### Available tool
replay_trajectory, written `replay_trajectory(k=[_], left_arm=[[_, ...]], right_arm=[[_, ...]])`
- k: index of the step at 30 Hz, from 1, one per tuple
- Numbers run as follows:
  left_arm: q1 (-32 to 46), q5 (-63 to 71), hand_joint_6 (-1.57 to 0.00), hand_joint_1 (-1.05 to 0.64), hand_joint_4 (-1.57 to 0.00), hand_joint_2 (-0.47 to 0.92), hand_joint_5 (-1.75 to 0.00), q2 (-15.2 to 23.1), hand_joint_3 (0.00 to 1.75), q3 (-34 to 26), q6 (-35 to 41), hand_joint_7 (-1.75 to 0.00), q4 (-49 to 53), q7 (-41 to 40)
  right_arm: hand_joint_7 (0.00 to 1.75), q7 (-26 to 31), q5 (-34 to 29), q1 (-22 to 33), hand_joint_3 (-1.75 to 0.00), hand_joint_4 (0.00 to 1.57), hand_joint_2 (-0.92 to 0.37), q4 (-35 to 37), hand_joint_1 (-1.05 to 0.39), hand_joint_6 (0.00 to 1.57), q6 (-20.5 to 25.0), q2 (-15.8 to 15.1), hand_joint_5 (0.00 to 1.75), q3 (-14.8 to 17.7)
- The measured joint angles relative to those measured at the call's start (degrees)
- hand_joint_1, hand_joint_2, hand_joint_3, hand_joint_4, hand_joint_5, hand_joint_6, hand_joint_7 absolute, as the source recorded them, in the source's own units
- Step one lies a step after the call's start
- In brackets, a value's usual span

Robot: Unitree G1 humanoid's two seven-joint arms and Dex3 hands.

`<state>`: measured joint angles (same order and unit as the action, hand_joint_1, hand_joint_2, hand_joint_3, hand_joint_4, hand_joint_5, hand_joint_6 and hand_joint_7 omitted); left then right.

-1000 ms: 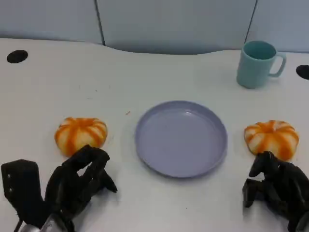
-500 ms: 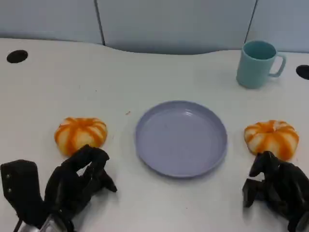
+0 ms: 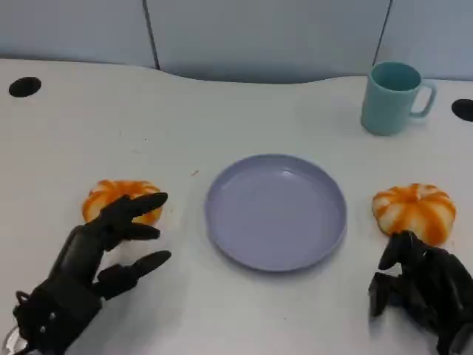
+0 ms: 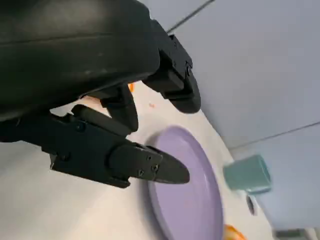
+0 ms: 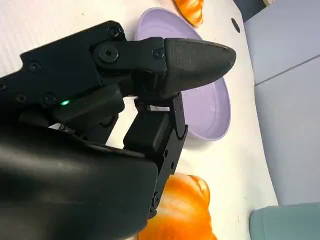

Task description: Grasp the bread from the table and place it into the plate.

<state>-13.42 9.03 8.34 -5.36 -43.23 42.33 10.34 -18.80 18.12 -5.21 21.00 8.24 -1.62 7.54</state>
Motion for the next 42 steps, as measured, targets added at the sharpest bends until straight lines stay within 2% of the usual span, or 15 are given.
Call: replay_trajectory(k=[1,3,7,9,14,19,25,28,33,36,42], left_arm=[[-0.29,2.97,-0.32,-0.66,-0.01,0.92,-0.7,1.16,0.05,0.73,-0.41,-0.03,-0.02,-2.42],[-0.74,8.45,-0.27,-0.68,0.0,0.92,-0.49,3.07,0.03,2.19,-0.58,-0.02,-0.29,-7.54],[-1.87,22.63,-0.24,-0.69,0.0,0.92,-0.4,8.51,0.02,6.33,0.2,-0.01,-3.4,-19.04],[-2.5,25.51,-0.19,-0.78,0.0,0.91,-0.25,9.86,0.01,7.74,1.51,-0.02,-4.51,-22.36],[-5.35,38.01,-0.15,-0.83,0.0,0.9,-0.13,15.24,0.0,13.04,12.01,0.0,-9.36,-26.84],[-8.9,45.91,-0.12,-0.81,0.0,0.89,-0.04,17.46,0.0,18.68,22.05,0.0,-11.9,-27.54],[-14.37,46.71,-0.1,-0.78,0.0,0.86,-0.03,17.67,0.0,24.4,26.21,0.0,-6.28,-25.17],[-16.93,45.75,-0.11,-0.71,-0.02,0.79,-0.03,17.41,0.0,26.1,26.03,-0.01,-2.63,-25.04],[-23.26,43.12,-0.09,-0.73,0.0,0.8,-0.01,15.51,0.01,29.27,23.79,0.0,11.28,-22.9],[-27.81,43.17,-0.08,-0.73,0.0,0.8,0.0,12.93,0.01,32.31,24.26,-0.01,18.98,-20.71],[-32.81,43.29,-0.07,-0.72,0.0,0.8,0.0,9.18,0.0,36.45,26.24,0.0,27.26,-19.31]], right_arm=[[1.38,0.0,-0.04,-0.03,-0.51,1.18,-0.92,0.01,-0.46,1.08,-0.01,0.03,1.47,-0.05],[1.38,-0.02,-0.19,-0.07,-0.52,1.18,-0.92,0.05,-0.45,1.09,-0.07,0.06,1.48,-0.11],[1.39,-0.3,-0.22,-0.15,-0.52,1.18,-0.92,0.21,-0.45,1.09,-0.31,0.18,1.48,-0.11],[1.38,-0.33,-0.25,-0.13,-0.52,1.18,-0.92,0.25,-0.44,1.08,-0.42,0.24,1.48,-0.12],[1.38,-0.3,-0.41,-0.15,-0.52,1.18,-0.92,0.27,-0.45,1.07,-0.59,0.68,1.47,-0.1],[1.38,-0.31,-0.41,-0.23,-0.52,1.18,-0.92,0.29,-0.44,1.07,-0.49,0.76,1.46,0.04],[1.39,-0.21,-0.39,-0.17,-0.49,1.18,-0.92,-0.07,-0.43,1.08,0.04,0.82,1.46,0.09],[1.38,-0.25,-0.4,-0.04,-0.5,1.18,-0.92,-0.19,-0.44,1.08,-0.02,0.83,1.46,0.11],[1.37,-1.09,-0.58,0.03,-0.5,1.19,-0.92,0.33,-0.45,1.09,-1.13,0.8,1.46,0.07],[1.36,-1.1,-0.56,0.02,-0.5,1.21,-0.92,0.21,-0.45,1.11,-0.92,0.77,1.45,0.18],[1.38,-0.74,-0.47,0.0,-0.5,1.2,-0.92,-0.35,-0.45,1.11,0.13,0.92,1.45,0.14]])
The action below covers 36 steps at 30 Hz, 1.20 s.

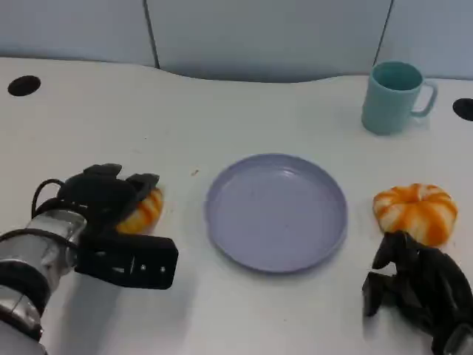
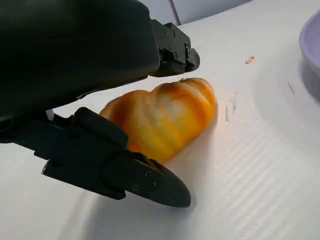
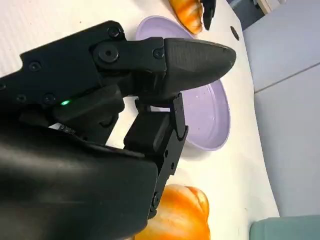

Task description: Grasp the bread from the table and place it into the plate.

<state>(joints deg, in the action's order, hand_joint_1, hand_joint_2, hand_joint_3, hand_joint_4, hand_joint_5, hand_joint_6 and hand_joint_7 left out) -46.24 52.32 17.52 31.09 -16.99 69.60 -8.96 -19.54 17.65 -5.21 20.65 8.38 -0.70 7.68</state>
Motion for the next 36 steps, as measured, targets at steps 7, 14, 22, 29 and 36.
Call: replay_trajectory(k=[7,14,22,29,36], left_arm=[[-3.81,0.04,-0.08,-0.7,0.0,0.78,0.0,-1.77,0.0,3.59,3.13,-0.01,5.22,2.47],[-4.87,-2.64,-0.18,-0.6,-0.14,0.84,-0.07,-2.71,0.02,3.51,4.65,-0.04,6.91,4.53],[-4.56,-6.09,-0.42,-0.43,-0.41,0.87,-0.13,-2.89,0.01,2.66,4.5,-0.06,7.29,3.26],[-2.38,-8.68,-0.77,-0.25,-0.87,0.91,-0.21,-2.88,0.05,0.83,1.24,-0.04,7.3,-4.55],[-0.8,-10.54,-0.98,-0.3,-0.83,0.89,-1.39,-3.23,0.3,-0.94,0.29,-0.82,7.25,-10.82]], right_arm=[[1.39,-0.01,0.36,0.26,-0.51,1.18,-0.92,-0.48,-0.43,1.09,0.6,-0.02,1.46,0.21],[1.39,0.03,0.38,1.09,-0.5,1.2,-0.92,-1.54,-0.44,1.09,0.94,-0.04,1.46,0.23],[1.38,0.42,0.12,1.98,-0.51,1.2,-0.92,-2.61,-0.44,1.08,1.09,-0.06,1.47,0.16],[1.41,0.13,0.11,2.23,-0.51,1.17,-0.92,-2.64,-0.44,1.04,0.78,-0.16,1.47,0.17],[1.38,-0.64,0.27,2.88,-0.51,1.18,-0.92,-2.76,-0.46,1.07,-0.27,-0.19,1.47,0.22]])
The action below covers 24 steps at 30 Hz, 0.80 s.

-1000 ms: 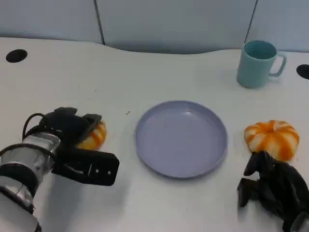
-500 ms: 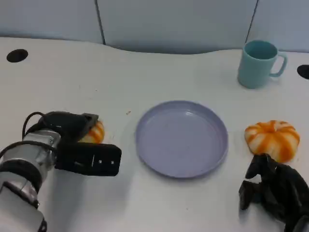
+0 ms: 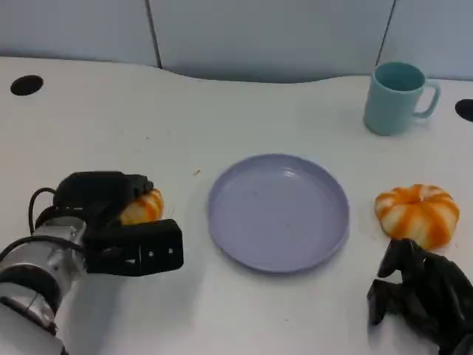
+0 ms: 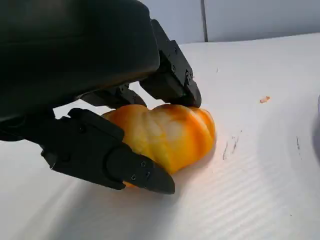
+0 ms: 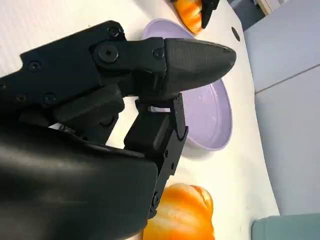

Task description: Grasp the bread from the table and place it into the plate.

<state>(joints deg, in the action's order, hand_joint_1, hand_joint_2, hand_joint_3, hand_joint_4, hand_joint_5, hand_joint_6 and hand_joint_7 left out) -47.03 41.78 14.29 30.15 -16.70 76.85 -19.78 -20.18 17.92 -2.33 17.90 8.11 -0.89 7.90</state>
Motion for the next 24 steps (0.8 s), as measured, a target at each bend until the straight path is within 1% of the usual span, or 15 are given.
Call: replay_trajectory(k=[1,2,3,4,6,7,9,12,14,15,18,22,23,24], left_arm=[[0.16,0.18,-0.83,-0.29,-0.78,0.87,-1.56,-0.03,0.38,0.18,0.01,-1.2,-0.03,-1.34],[0.34,0.34,-0.7,-0.29,-0.78,0.8,-1.67,-0.04,0.59,0.53,0.01,-1.52,-0.04,-2.92],[0.55,0.43,-0.65,-0.29,-0.78,0.76,-1.71,-0.06,0.69,0.73,-0.11,-1.62,-0.04,-4.49],[0.72,0.47,-0.64,-0.3,-0.75,0.73,-1.73,-0.06,0.78,0.85,-0.31,-1.61,-0.03,-5.62],[1.09,0.72,-0.59,-0.31,-0.73,0.69,-1.74,-0.05,0.85,1.21,-0.59,-1.7,-0.02,-7.46],[1.41,1.35,-0.58,-0.3,-0.73,0.65,-1.74,-0.05,0.87,1.65,-0.72,-1.73,-0.01,-8.88],[2.18,2.68,-0.57,-0.29,-0.73,0.63,-1.75,0.03,0.88,2.91,-1.35,-1.74,0.01,-12.16],[2.46,4.44,-0.55,-0.28,-0.73,0.61,-1.75,0.28,0.88,4.67,-2.3,-1.75,0.1,-15.04],[2.52,4.64,-0.58,-0.23,-0.75,0.55,-1.75,0.41,0.98,5.1,-2.87,-1.75,0.25,-16.41],[2.63,4.64,-0.58,-0.23,-0.74,0.55,-1.75,0.45,1.01,5.11,-3.75,-1.75,0.3,-18.08],[2.69,4.2,-0.58,-0.2,-0.74,0.52,-1.75,0.35,1.03,4.53,-5.81,-1.75,0.25,-21.4],[2.54,3.45,-0.57,-0.18,-0.75,0.49,-1.75,-0.14,1.03,3.15,-6.88,-1.75,0.17,-22.32],[2.48,3.16,-0.58,-0.14,-0.77,0.46,-1.75,-0.2,1.03,2.94,-7.24,-1.75,0.1,-22.38],[2.46,2.37,-0.59,-0.13,-0.78,0.46,-1.75,-0.4,1.04,2.11,-7.88,-1.75,0.02,-22.39]], right_arm=[[1.37,-0.2,0.0,0.05,-0.51,1.17,-0.92,0.01,-0.46,1.07,-0.09,-0.03,1.47,0.0],[1.37,-0.32,0.0,0.12,-0.51,1.17,-0.92,0.02,-0.46,1.07,-0.19,-0.07,1.46,0.0],[1.36,-0.39,0.0,0.2,-0.51,1.17,-0.92,0.03,-0.45,1.07,-0.3,-0.11,1.46,0.01],[1.36,-0.41,0.0,0.28,-0.51,1.17,-0.92,0.03,-0.45,1.07,-0.44,-0.13,1.46,0.01],[1.35,-0.48,-0.01,0.44,-0.51,1.18,-0.92,0.11,-0.45,1.08,-0.85,-0.15,1.46,0.02],[1.35,-0.48,0.0,0.45,-0.51,1.18,-0.92,0.18,-0.45,1.08,-0.97,-0.16,1.46,0.02],[1.34,-0.5,-0.03,0.42,-0.51,1.19,-0.92,0.51,-0.45,1.09,-1.43,-0.15,1.46,0.02],[1.34,-0.23,-0.05,0.35,-0.5,1.19,-0.92,0.82,-0.46,1.1,-1.87,-0.16,1.45,0.07],[1.36,0.02,-0.06,0.28,-0.5,1.19,-0.92,0.79,-0.44,1.1,-1.7,-0.15,1.47,0.04],[1.38,0.32,-0.06,0.23,-0.5,1.19,-0.92,0.58,-0.43,1.09,-1.24,-0.16,1.48,0.04],[1.4,1.44,-0.14,0.09,-0.51,1.16,-0.92,-0.23,-0.43,1.06,0.23,-0.16,1.5,-0.02],[1.41,1.66,-0.18,0.11,-0.52,1.16,-0.92,-0.8,-0.42,1.05,1.04,-0.18,1.51,-0.07],[1.42,1.67,-0.18,0.12,-0.51,1.17,-0.92,-0.87,-0.42,1.06,1.16,-0.18,1.51,-0.06],[1.42,1.68,-0.17,0.13,-0.51,1.17,-0.92,-0.98,-0.42,1.06,1.33,-0.2,1.51,-0.03]])
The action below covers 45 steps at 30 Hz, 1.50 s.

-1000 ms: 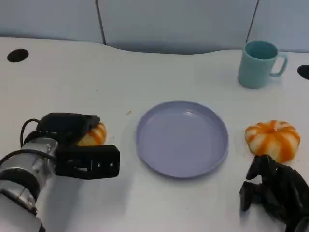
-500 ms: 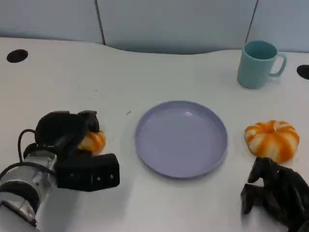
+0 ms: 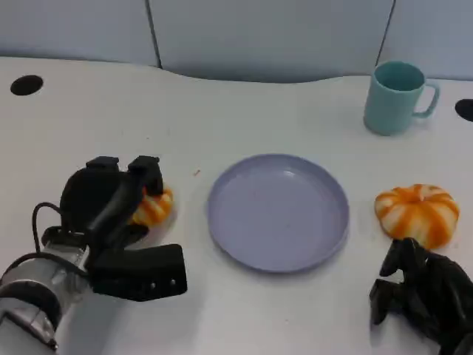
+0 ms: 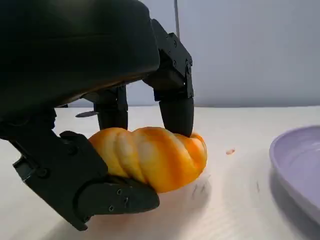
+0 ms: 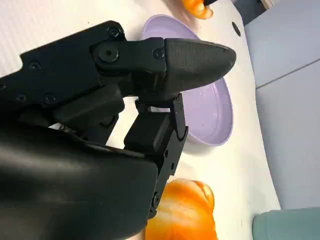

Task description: Grasp the bread from the table and place it into the plate.

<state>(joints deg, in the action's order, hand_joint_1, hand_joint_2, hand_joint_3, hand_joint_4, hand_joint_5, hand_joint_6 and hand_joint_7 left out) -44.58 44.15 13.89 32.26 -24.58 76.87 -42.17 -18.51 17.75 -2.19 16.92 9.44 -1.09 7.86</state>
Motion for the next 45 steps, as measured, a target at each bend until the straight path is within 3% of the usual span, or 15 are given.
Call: replay_trajectory(k=[8,10,12,16,20,30,40,42,44,45], left_arm=[[-1.92,-8.46,-0.66,-0.1,-0.81,0.43,-1.75,-4.52,1.13,-7.87,-9.29,-1.75,-2.41,0.12],[-2.62,-10.5,-0.66,-0.09,-0.81,0.43,-1.75,-5.69,1.14,-9.57,-10.62,-1.75,-2.78,3.12],[-2.75,-12.41,-0.7,-0.06,-0.84,0.33,-1.75,-6.44,1.35,-10.79,-11.62,-1.75,-2.83,6.09],[-3.76,-19.25,-0.71,-0.11,-0.86,0.31,-1.75,-8.93,1.42,-14.92,-16.63,-1.75,-3.27,20.76],[-6.79,-18.25,-0.72,-0.19,-0.86,0.33,-1.75,-9.71,1.36,-13.62,-20.01,-1.75,-4.67,26.05],[-9.72,-10.87,-0.78,-0.3,-0.91,0.42,-1.75,-9.77,1.28,-6.91,-20.6,-1.74,-4.82,29.58],[-11.43,-7.15,-0.72,-0.3,-0.89,0.46,-1.75,-10.84,1.24,-3.41,-16.88,-1.75,-3.24,30.35],[-11.44,-7.3,-0.85,-0.28,-0.85,0.49,-1.65,-11.01,1.17,-3.45,-16.5,-1.32,-3.03,31.61],[-11.46,-7.52,-0.97,-0.28,-0.83,0.56,-1.41,-11.17,0.97,-3.58,-16.13,-0.8,-2.91,33.59],[-11.46,-7.72,-1.0,-0.28,-0.83,0.58,-1.37,-11.25,0.92,-3.72,-15.98,-0.7,-2.77,34.62]], right_arm=[[1.42,-0.81,0.97,-0.26,-0.52,1.18,-0.92,-0.33,-0.42,1.07,2.07,-0.91,1.5,0.24],[1.42,-1.01,0.99,-0.28,-0.52,1.18,-0.92,-0.29,-0.42,1.07,2.18,-1.1,1.5,0.24],[1.4,-1.09,1.05,-0.29,-0.51,1.19,-0.92,-0.27,-0.42,1.09,2.25,-1.31,1.49,0.29],[1.38,-1.16,1.45,-0.45,-0.5,1.2,-0.92,-0.03,-0.43,1.11,2.51,-1.68,1.47,0.83],[1.36,-1.11,1.85,-0.73,-0.52,1.2,-0.92,0.09,-0.42,1.1,3.04,-1.67,1.46,0.81],[1.38,-0.6,1.84,-0.71,-0.51,1.2,-0.92,-0.31,-0.42,1.09,3.27,-1.66,1.47,0.23],[1.33,0.56,1.81,0.3,-0.49,1.19,-0.92,-2.0,-0.43,1.11,3.73,-0.91,1.45,-0.32],[1.32,0.56,1.74,0.36,-0.51,1.19,-0.92,-1.97,-0.43,1.1,3.44,-0.84,1.45,-0.39],[1.32,0.53,1.53,0.49,-0.5,1.19,-0.92,-1.83,-0.44,1.11,2.73,-0.78,1.44,-0.56],[1.32,0.49,1.47,0.5,-0.5,1.19,-0.92,-1.72,-0.45,1.11,2.45,-0.75,1.44,-0.62]])
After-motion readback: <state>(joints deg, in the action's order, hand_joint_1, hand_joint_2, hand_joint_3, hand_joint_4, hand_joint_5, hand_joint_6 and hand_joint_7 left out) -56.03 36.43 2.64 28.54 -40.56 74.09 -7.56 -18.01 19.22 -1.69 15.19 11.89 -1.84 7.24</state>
